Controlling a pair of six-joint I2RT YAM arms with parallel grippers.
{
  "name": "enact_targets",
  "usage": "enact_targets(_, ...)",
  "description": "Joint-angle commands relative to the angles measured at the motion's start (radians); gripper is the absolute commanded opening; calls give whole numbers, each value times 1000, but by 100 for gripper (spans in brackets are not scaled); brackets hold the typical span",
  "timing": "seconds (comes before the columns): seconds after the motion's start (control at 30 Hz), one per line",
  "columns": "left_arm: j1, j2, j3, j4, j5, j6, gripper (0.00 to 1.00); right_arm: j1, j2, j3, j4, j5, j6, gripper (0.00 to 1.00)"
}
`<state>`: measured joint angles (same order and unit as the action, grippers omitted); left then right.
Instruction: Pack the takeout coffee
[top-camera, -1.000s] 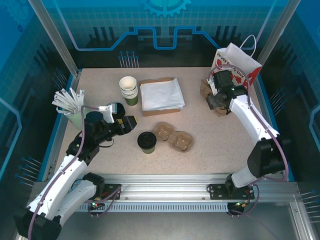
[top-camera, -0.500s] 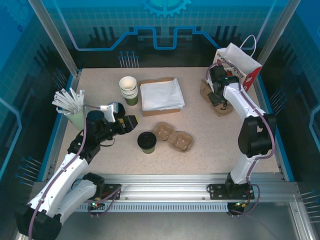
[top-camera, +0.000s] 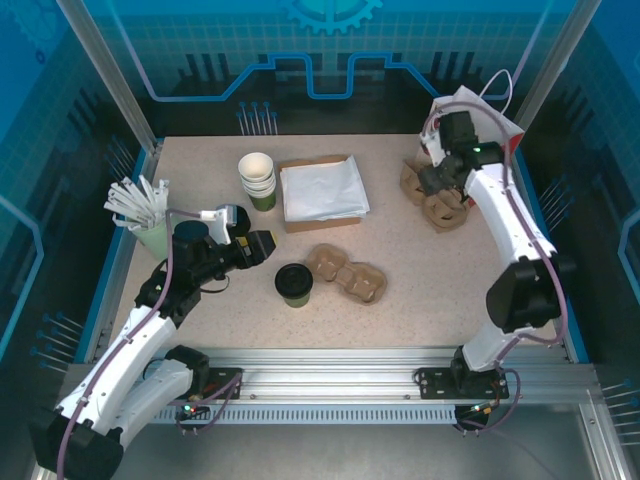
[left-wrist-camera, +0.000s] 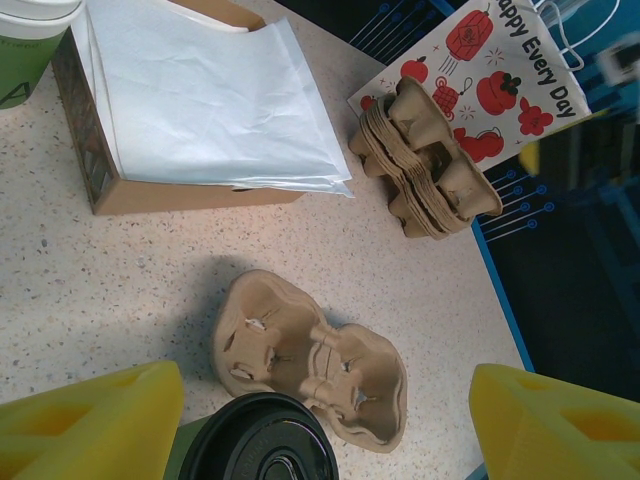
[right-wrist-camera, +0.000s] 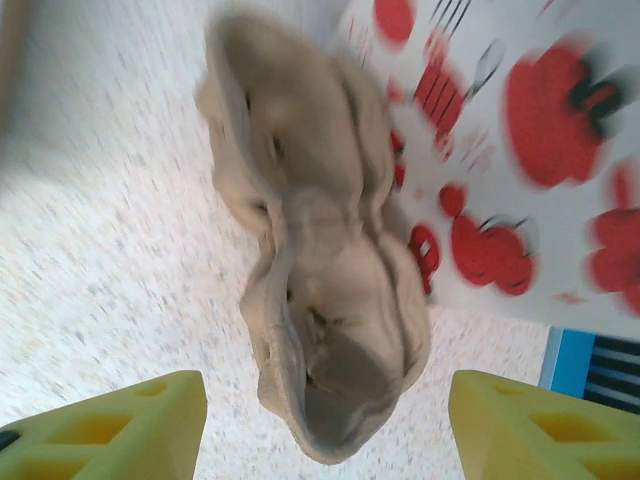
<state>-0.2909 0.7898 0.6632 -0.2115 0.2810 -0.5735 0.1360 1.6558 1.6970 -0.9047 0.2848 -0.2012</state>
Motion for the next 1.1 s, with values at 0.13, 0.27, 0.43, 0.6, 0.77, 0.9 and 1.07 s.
enact_targets(0.13, -1, 28, 60, 41, 50, 25, 77, -100, -11, 201, 15, -39, 10, 67)
enact_targets(0.27, -2, 63, 90, 44, 75, 26, 77, -141, 84, 313, -16, -15, -6, 68)
enact_targets(0.43, -7, 93, 124, 46, 77, 30, 77, -169, 208, 424, -74, 2, -54, 69)
enact_targets(0.6, -10, 115, 142, 38, 67, 38, 77, -189, 287, 487, -121, 19, -82, 69)
enact_targets(0.77, -11, 142, 145, 49, 70, 30, 77, -193, 334, 527, -127, 14, -95, 68)
enact_targets(0.9, -11, 156, 146, 53, 72, 30, 77, -197, 368, 563, -130, -2, -98, 63)
enact_targets(1.07, -12, 163, 147, 52, 67, 35, 77, -204, 417, 621, -150, -32, -90, 50)
